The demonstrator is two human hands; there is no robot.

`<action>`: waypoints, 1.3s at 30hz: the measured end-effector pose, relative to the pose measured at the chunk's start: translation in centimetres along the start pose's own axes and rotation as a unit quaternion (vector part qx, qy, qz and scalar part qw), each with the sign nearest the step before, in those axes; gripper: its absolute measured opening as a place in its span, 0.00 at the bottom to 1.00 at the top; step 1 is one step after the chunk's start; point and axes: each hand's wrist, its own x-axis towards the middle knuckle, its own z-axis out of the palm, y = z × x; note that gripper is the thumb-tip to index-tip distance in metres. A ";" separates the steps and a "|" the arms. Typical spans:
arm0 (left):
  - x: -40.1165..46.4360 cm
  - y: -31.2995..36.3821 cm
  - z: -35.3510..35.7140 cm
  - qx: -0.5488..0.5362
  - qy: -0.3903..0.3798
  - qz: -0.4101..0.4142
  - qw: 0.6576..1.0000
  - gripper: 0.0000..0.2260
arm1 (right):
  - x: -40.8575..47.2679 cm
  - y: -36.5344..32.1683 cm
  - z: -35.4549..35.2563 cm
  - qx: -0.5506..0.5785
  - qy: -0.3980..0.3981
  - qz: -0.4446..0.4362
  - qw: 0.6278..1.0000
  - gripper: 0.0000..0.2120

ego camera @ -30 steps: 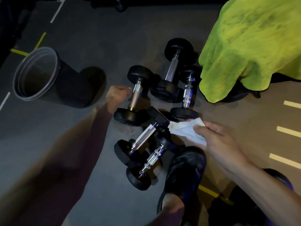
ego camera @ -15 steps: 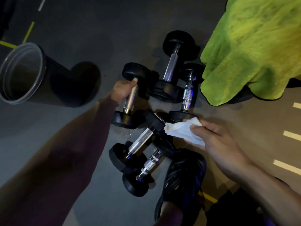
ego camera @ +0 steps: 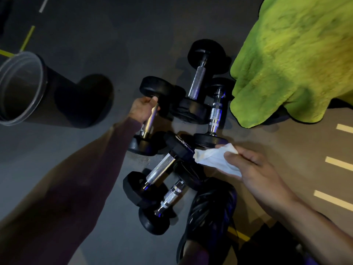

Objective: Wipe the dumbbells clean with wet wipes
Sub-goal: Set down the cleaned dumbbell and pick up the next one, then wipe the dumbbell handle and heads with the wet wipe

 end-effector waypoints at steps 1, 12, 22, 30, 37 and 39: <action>-0.4 0.0 -0.2 -0.004 0.001 0.010 1.000 0.14 | -0.1 -0.1 -0.1 0.001 0.009 0.004 1.000 0.13; -9.7 6.7 -3.4 -0.135 0.005 0.158 0.978 0.09 | -3.8 -3.8 -1.9 0.000 0.088 -0.070 0.994 0.18; -19.4 26.4 1.4 -0.325 -0.106 0.388 0.856 0.06 | -7.2 -12.0 -6.4 0.115 0.196 -0.304 0.925 0.18; -22.2 34.8 9.3 -0.373 -0.164 0.425 0.808 0.04 | -8.2 -13.1 -10.3 0.159 0.278 -0.344 0.883 0.14; -20.7 33.7 13.6 -0.363 -0.147 0.395 0.831 0.13 | -7.9 -12.6 -10.8 0.165 0.322 -0.332 0.871 0.14; -20.2 33.4 13.3 -0.333 -0.148 0.414 0.834 0.14 | -8.2 -13.3 -10.7 0.126 0.340 -0.366 0.857 0.15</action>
